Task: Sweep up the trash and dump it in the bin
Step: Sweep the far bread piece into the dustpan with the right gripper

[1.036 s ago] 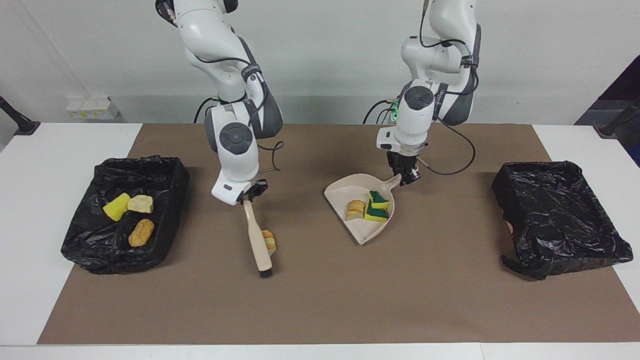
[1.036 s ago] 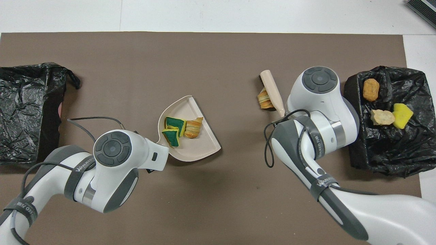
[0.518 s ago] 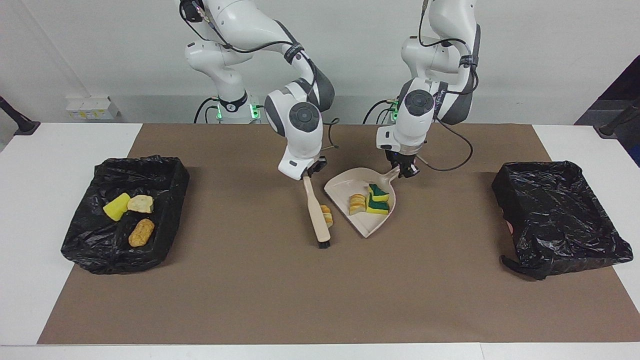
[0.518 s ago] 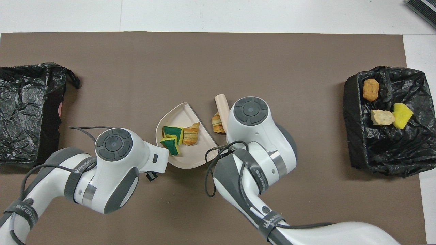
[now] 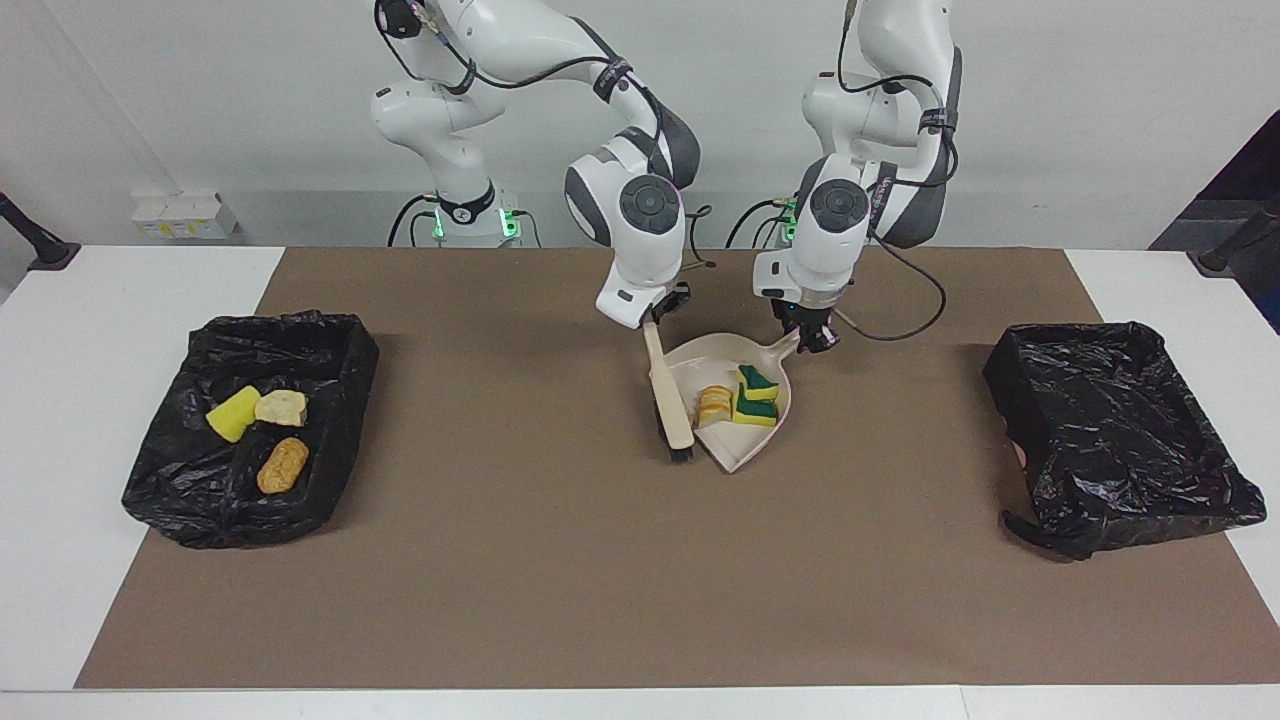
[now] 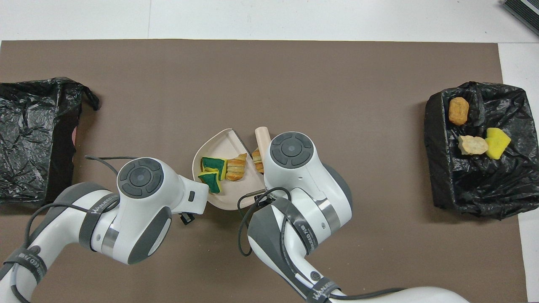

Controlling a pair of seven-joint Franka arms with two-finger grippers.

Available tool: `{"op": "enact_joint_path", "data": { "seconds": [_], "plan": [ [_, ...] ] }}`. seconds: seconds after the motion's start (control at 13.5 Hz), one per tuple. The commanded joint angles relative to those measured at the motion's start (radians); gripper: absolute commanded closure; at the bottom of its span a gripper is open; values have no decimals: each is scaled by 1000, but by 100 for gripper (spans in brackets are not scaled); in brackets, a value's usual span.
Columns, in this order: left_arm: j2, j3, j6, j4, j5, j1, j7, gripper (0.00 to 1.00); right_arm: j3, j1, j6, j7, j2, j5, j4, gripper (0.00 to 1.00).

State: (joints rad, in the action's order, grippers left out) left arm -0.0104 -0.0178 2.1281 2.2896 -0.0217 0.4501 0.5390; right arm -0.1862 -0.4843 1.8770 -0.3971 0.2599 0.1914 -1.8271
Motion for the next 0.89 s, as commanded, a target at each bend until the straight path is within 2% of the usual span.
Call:
{"op": "enact_joint_path", "data": {
  "seconds": [0.0, 0.22, 0.67, 0.81],
  "plan": [
    [1, -1, -13, -4, 14, 2, -11, 100, -10, 0, -71, 3, -83, 91, -32, 100],
    [1, 1, -4, -4, 17, -10, -10, 100, -9, 3, -124, 6, -125, 91, -40, 100],
    [4, 4, 19, -4, 72, -43, -10, 100, -12, -32, -119, -41, -174, 92, -89, 100],
    [1, 4, 23, -5, 74, -59, -8, 100, -12, -52, -102, -121, -179, 92, -78, 100]
  ]
}}
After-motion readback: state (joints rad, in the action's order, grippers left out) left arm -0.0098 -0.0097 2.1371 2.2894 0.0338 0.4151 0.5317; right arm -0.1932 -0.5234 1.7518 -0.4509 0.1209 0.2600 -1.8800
